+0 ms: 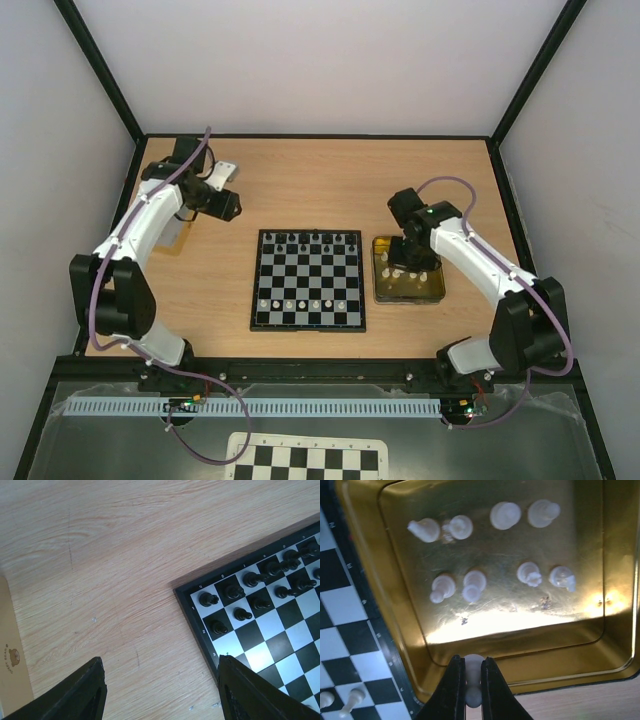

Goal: Set up the chess pieces on the board
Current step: Pick up the chess piece from the storage box.

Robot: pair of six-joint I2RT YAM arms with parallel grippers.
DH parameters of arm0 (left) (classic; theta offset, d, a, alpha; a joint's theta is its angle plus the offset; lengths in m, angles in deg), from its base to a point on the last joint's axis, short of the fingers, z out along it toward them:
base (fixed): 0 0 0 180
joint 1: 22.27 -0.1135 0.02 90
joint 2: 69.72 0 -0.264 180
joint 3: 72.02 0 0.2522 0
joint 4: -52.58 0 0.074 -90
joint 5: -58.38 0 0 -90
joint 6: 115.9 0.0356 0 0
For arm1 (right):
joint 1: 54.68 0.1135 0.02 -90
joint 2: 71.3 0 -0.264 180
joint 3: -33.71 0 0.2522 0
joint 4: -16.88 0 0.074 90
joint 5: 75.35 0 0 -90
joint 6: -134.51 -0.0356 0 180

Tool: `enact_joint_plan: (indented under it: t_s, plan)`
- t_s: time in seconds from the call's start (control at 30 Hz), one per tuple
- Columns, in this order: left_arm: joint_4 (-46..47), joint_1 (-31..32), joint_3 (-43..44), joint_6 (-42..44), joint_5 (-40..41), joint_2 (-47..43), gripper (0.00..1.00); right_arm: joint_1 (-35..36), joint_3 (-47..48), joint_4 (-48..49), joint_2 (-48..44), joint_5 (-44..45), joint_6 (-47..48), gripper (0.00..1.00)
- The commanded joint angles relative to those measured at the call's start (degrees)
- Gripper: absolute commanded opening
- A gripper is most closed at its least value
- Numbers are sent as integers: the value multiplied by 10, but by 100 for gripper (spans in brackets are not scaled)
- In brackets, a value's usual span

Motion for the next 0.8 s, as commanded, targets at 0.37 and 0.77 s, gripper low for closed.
enact_joint_plan:
  t_s: [0.37,0.77]
  plan:
    - [25,-14,-74,-18,13,-80,62,150,9,6,9,-17,-62,2]
    - [20,-18,-57,-28,45,-63,65,229,-10,51,54,-31,-56,2]
